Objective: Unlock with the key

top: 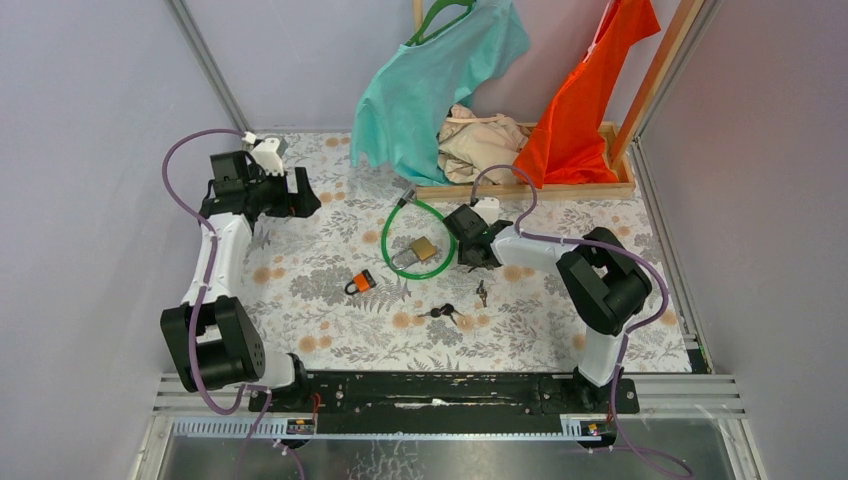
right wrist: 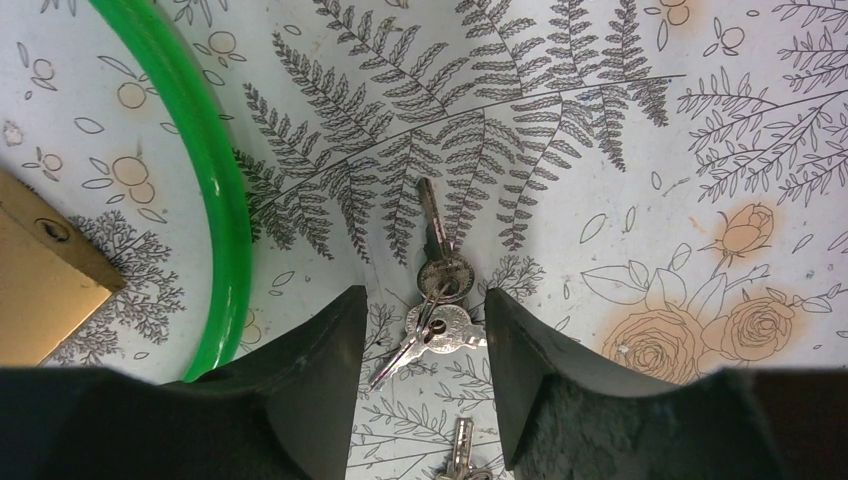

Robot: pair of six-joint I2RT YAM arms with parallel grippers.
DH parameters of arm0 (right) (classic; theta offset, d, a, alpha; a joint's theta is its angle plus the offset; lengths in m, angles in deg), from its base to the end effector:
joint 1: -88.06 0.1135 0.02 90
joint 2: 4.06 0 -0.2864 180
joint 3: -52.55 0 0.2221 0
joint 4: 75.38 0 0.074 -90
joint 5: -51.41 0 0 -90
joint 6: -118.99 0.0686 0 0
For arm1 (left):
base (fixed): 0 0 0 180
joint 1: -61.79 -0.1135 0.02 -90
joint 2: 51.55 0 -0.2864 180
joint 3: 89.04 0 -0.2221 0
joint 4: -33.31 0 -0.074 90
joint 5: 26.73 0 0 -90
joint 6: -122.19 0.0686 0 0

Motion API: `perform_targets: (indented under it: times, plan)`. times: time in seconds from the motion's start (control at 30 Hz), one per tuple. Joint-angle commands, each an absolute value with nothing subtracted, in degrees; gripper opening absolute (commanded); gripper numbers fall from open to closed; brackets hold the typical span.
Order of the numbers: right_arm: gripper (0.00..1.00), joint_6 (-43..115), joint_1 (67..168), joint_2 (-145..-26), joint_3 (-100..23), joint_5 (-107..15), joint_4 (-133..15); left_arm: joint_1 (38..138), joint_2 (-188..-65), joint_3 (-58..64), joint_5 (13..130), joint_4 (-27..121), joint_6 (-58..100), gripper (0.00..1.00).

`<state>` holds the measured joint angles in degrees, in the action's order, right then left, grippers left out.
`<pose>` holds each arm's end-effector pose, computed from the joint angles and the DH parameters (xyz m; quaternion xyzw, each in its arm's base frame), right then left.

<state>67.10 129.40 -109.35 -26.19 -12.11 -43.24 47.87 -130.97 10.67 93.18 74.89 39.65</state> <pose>0.2939 0.2178 0.1748 0.0354 0.9387 -0.0017 0.3430 0.2903 0.0367 0.3114 0.0580 0.8828 -0.1558 0.4394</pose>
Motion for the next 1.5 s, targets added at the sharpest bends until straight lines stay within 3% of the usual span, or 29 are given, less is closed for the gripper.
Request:
perform_targets:
  times: [0.0, 0.3, 0.6, 1.0, 1.47]
  plan:
    - [0.53, 67.8, 128.4, -110.1, -27.9, -10.9, -43.4, 47.6, -129.4, 8.8, 96.8, 77.1, 41.5, 1.0]
    - [0.32, 66.2, 128.4, -110.1, -26.5, -14.6, -45.0, 47.7, -127.6, 11.3, 104.3, 78.7, 44.5, 1.0]
    - [0.01, 61.9, 128.4, -105.9, -21.2, -21.6, -52.8, 51.4, -131.6, 10.8, 107.5, 85.0, 49.1, 1.0]
    - [0.0, 50.2, 128.4, -93.7, -14.3, -33.3, -62.3, 65.5, -138.1, 7.7, 105.5, 93.1, 56.4, 1.0]
    - [0.0, 49.5, 128.5, -80.9, -13.9, -64.6, -70.0, 71.4, -145.6, -2.3, 124.2, 108.9, 62.6, 1.0]
